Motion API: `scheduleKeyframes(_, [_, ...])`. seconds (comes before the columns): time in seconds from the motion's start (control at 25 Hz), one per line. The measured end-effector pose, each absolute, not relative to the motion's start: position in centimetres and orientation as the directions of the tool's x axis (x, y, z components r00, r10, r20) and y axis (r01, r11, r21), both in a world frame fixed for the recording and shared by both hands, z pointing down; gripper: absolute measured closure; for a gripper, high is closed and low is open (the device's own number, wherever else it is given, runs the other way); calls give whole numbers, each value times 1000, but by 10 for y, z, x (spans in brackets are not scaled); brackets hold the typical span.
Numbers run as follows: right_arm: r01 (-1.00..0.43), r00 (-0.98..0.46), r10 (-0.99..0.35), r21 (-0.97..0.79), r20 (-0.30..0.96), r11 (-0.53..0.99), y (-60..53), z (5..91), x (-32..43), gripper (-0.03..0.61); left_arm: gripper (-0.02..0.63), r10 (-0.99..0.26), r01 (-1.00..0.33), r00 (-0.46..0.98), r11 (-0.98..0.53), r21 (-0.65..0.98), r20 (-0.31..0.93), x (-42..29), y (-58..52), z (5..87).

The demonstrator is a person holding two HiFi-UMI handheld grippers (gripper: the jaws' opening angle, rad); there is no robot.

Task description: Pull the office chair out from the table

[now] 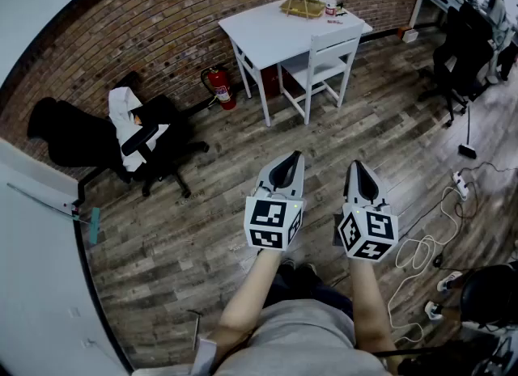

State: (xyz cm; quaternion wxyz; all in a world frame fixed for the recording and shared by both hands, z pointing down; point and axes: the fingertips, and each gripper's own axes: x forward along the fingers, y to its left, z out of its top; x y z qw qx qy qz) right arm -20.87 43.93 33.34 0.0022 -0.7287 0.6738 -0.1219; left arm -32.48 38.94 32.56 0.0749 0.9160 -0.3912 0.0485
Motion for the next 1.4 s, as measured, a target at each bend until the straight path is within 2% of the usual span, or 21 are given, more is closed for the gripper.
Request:
scheduleKeyframes(0.56, [-982,37,-985,-177,168,-67,438,332,-213,563,600,-711,-723,690,-686,81,137,-321,393,319])
scheduleKeyframes(1.4, [-975,-4,-986,-219,169,-34,423,351,-152,563,600,-730,-745,664,-664,60,160,-262,383,334])
